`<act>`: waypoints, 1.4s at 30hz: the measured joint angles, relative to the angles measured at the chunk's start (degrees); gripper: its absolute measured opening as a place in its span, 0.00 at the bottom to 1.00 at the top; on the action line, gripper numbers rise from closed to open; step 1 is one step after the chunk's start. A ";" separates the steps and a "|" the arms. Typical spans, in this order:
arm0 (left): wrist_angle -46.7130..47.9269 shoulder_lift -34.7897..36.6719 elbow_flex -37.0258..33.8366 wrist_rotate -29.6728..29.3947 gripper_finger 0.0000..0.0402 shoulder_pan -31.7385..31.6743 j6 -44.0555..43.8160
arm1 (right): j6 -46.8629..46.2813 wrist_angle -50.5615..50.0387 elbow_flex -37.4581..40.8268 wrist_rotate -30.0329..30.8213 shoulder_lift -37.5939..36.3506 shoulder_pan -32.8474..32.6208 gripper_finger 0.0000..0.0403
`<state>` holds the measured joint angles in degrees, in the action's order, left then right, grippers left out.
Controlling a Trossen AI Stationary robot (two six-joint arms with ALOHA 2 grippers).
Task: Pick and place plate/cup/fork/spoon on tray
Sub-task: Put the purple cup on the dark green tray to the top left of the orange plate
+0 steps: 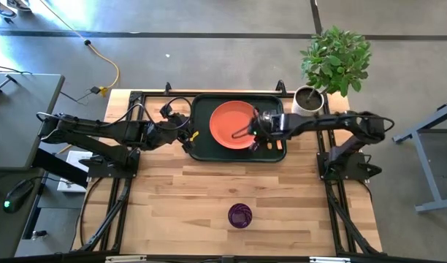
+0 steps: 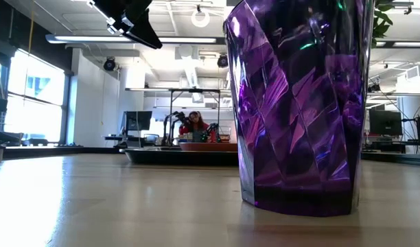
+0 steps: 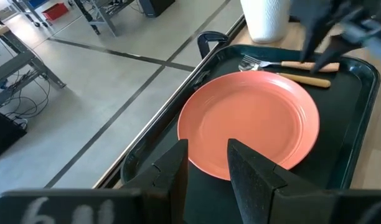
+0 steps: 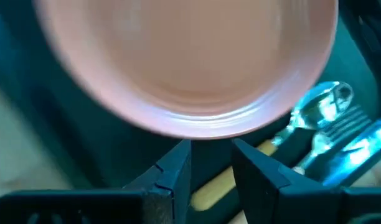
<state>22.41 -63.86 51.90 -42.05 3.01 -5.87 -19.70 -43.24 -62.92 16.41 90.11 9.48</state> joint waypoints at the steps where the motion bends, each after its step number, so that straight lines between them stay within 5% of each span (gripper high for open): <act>1: 0.02 0.00 0.00 0.29 0.26 0.01 0.01 | -1.38 0.00 0.00 0.97 -0.83 -1.79 0.27; 9: 0.04 0.00 0.00 3.05 0.26 0.04 0.02 | -10.77 0.78 0.00 21.16 -6.43 -18.42 0.27; 22: -7.83 -6.28 0.10 6.46 0.26 0.00 4.36 | -27.42 1.00 3.39 36.72 -11.15 -35.45 0.27; 27: -10.18 -11.05 0.07 9.91 0.26 0.04 10.89 | -32.33 9.96 11.71 33.97 -12.26 -37.00 0.27; 31: -11.19 -13.30 0.00 8.16 0.26 -0.55 14.13 | -32.98 20.27 15.91 25.49 -13.25 -35.63 0.27; 37: -13.67 -13.74 0.02 6.83 0.26 -3.12 15.11 | -31.10 27.92 15.67 10.96 -13.30 -32.86 0.27; 42: -13.28 -13.75 0.02 6.72 0.26 -4.75 13.55 | -28.87 28.07 12.15 7.90 -12.12 -32.77 0.27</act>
<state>9.13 -77.60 51.92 -35.33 -1.75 7.68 -48.57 -15.18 -50.77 24.31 77.99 -23.29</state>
